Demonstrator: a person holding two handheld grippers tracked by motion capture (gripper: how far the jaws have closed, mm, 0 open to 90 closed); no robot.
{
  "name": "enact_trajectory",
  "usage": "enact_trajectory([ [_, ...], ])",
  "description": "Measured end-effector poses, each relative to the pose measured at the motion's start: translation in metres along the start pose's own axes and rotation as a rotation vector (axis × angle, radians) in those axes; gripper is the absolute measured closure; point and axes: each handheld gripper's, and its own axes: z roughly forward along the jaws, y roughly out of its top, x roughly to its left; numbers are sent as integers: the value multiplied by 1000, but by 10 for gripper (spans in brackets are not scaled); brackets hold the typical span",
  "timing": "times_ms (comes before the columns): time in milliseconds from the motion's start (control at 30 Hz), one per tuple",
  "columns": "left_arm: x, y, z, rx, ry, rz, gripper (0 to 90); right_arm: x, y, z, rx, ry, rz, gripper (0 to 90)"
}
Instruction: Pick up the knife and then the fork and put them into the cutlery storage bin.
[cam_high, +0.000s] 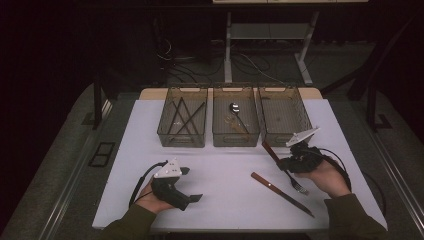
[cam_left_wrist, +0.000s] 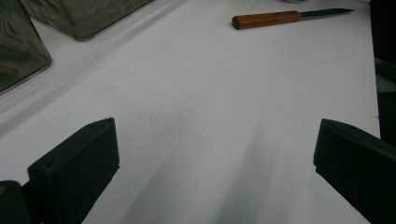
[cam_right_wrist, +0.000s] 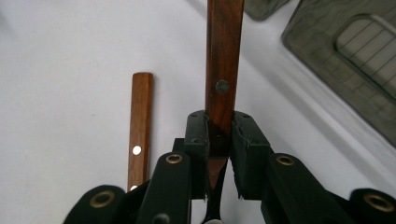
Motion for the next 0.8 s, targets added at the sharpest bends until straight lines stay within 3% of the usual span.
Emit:
enact_trajectory([
  [267, 0, 0, 0, -1, -1, 0, 0, -5, -1, -9, -57, 9, 28, 779],
  [800, 1, 0, -1, -3, -3, 7, 0, -16, 2, -38, -198, -25, 55, 779],
])
